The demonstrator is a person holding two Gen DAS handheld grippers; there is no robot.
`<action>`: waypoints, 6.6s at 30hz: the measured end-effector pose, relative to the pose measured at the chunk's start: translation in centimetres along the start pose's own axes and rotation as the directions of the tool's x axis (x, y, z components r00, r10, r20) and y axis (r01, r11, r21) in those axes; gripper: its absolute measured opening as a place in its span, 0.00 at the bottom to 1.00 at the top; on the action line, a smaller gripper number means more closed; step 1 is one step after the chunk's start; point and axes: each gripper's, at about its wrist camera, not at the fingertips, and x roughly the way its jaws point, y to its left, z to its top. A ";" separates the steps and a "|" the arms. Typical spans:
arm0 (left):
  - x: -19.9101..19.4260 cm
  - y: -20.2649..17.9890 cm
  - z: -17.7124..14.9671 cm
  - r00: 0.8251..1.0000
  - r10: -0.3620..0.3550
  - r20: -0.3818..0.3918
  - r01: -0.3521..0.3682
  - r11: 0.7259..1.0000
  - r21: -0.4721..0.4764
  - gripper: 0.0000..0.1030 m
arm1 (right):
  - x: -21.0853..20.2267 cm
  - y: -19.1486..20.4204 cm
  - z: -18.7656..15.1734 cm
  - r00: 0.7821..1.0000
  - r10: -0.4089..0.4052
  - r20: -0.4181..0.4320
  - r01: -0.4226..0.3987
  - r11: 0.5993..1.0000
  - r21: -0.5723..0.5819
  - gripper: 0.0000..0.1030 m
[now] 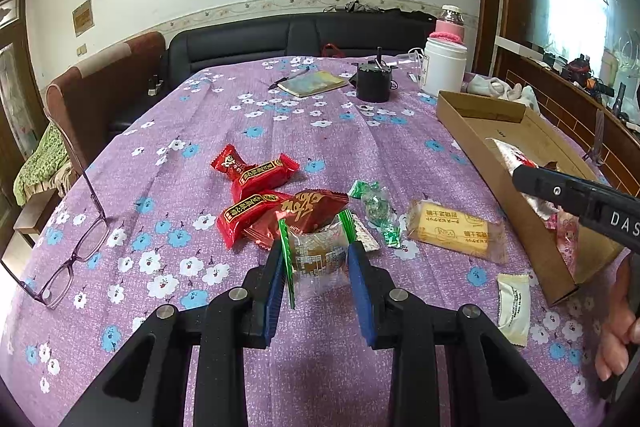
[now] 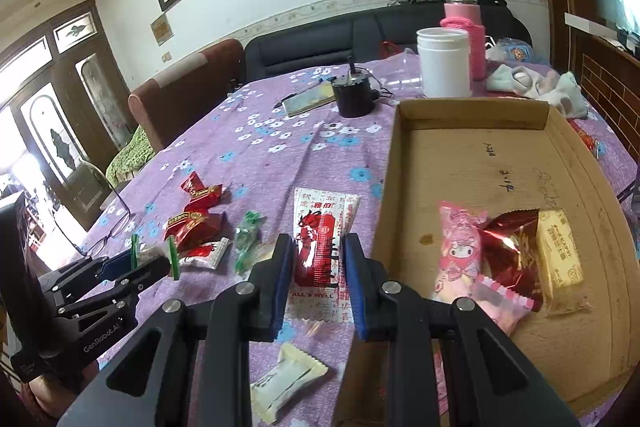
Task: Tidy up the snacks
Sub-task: 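Grasp the white red-printed sachet with the right gripper while the left gripper holds the candy pack, then carry both snacks over the cardboard tray and open both grippers to drop them, then grasp a red-wrapped candy with the left gripper while the right gripper grasps the white wrapped pack, then lift both held snacks off the cloth and carry them toward the tray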
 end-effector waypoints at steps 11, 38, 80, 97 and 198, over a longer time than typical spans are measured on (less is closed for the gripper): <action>0.8 0.1 -0.1 0.999 -0.014 -0.035 0.014 1.000 -0.011 0.32 | -1.4 -2.4 0.7 0.999 -0.004 0.042 0.001 0.997 0.074 0.24; -1.7 -1.7 0.5 0.998 -0.062 0.009 0.061 0.998 0.012 0.32 | -3.3 -12.7 1.8 0.991 -0.115 0.065 0.087 0.941 0.327 0.25; 3.8 -20.9 3.0 0.884 -0.427 -0.189 0.456 0.877 0.152 0.31 | -2.1 -15.2 1.0 0.990 -0.134 -0.035 0.137 0.902 0.410 0.27; 1.6 -19.6 4.1 0.908 -0.411 -0.078 0.419 0.893 0.166 0.46 | -3.6 -14.4 1.9 0.985 -0.168 0.043 0.140 0.913 0.383 0.31; 3.8 5.9 4.9 0.990 -0.137 0.017 0.138 0.978 -0.154 0.24 | 4.2 4.1 0.1 0.996 0.081 -0.048 -0.077 0.994 0.081 0.21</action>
